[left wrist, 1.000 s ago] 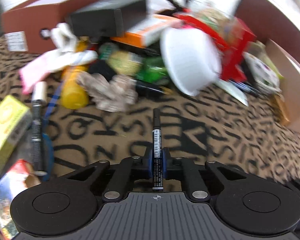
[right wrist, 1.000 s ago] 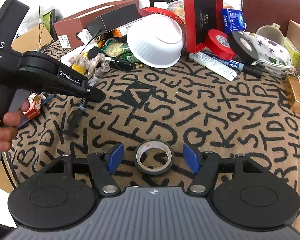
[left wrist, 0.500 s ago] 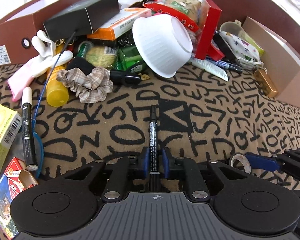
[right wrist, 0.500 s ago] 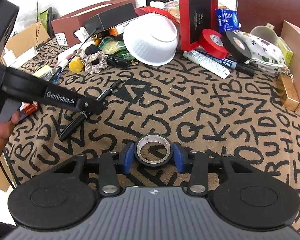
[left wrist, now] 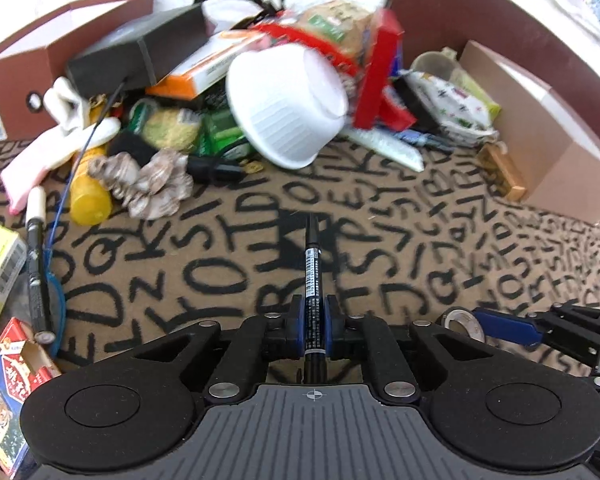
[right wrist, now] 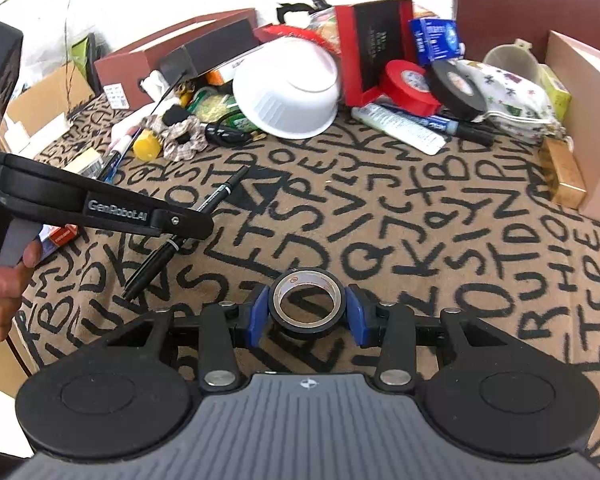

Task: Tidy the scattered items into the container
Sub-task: 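Lift the tape roll and marker and carry both toward the cardboard box, then lower into the box and open right tool while left tool releases marker, then withdraw both tools from the box back toward the pile, then reach into the pile and grasp the red-and-white gift box with left tool, then lift the red-and-white gift box with left tool toward the cardboard box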

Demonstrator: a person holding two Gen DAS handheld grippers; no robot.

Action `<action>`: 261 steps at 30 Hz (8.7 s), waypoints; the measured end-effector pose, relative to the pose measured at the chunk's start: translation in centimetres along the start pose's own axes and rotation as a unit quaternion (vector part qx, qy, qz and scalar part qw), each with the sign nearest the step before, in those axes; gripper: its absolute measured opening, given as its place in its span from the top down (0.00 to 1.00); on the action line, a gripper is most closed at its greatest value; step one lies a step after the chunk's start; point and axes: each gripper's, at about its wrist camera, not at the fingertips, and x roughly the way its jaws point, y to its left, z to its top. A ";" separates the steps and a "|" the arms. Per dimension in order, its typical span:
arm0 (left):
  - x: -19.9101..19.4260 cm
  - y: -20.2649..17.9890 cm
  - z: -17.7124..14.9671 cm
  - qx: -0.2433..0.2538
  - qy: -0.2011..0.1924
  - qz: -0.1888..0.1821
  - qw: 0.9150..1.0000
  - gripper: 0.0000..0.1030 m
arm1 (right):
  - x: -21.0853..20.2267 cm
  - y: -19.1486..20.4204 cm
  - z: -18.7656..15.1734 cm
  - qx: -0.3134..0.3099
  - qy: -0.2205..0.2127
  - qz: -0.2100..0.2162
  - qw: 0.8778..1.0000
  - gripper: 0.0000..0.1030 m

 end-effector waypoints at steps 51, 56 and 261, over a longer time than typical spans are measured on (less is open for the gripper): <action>15.8 -28.1 21.2 0.112 -0.027 -0.147 0.982 0.63 | -2.9 -27.5 10.4 0.085 -0.115 -0.220 0.965 0.55; 13.6 -28.2 20.4 0.132 -0.080 -0.161 0.975 0.01 | -3.2 -27.3 10.2 0.075 -0.128 -0.241 0.959 0.13; 7.3 -11.3 1.6 0.063 0.044 -0.108 0.991 0.40 | -1.9 -8.3 -1.1 -0.035 0.000 -0.041 0.999 0.26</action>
